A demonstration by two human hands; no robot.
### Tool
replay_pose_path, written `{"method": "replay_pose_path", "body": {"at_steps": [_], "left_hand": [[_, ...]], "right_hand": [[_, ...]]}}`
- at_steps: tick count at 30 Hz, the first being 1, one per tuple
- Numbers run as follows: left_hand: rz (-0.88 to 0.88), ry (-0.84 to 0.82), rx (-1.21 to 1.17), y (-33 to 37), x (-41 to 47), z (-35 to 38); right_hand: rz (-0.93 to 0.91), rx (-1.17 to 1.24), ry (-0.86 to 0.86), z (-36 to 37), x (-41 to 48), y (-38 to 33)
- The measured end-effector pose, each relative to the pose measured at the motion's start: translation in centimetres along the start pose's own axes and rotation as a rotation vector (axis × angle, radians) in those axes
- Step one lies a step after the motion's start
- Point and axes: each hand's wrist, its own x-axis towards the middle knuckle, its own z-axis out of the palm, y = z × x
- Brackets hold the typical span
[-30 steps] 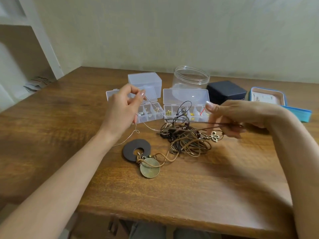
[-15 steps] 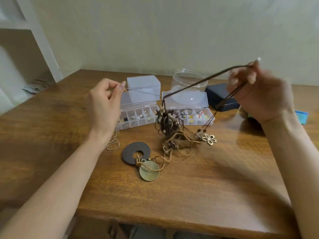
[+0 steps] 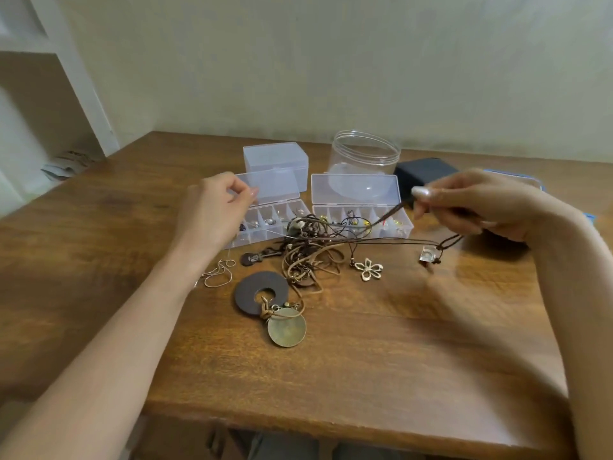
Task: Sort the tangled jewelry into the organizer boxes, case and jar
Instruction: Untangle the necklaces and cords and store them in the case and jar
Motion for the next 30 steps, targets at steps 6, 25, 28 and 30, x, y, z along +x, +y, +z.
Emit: {"method": "replay_pose_path", "body": {"at_steps": [6, 25, 28, 30], "left_hand": [[0.076, 0.023, -0.349, 1.1, -0.8, -0.3], [-0.100, -0.519, 0.187, -0.1, -0.3, 0.2], [-0.014, -0.463, 0.307, 0.1, -0.6, 0.4], [0.060, -0.322, 0.376, 0.2, -0.8, 0.5]], "right_hand": [[-0.241, 0.571, -0.111, -1.0, -0.1, 0.0], [0.229, -0.184, -0.536, 2.5, 0.9, -0.4], [0.221, -0.065, -0.448, 5.0, 2.1, -0.9], [0.238, 0.050, -0.343, 6.2, 2.9, -1.1]]}}
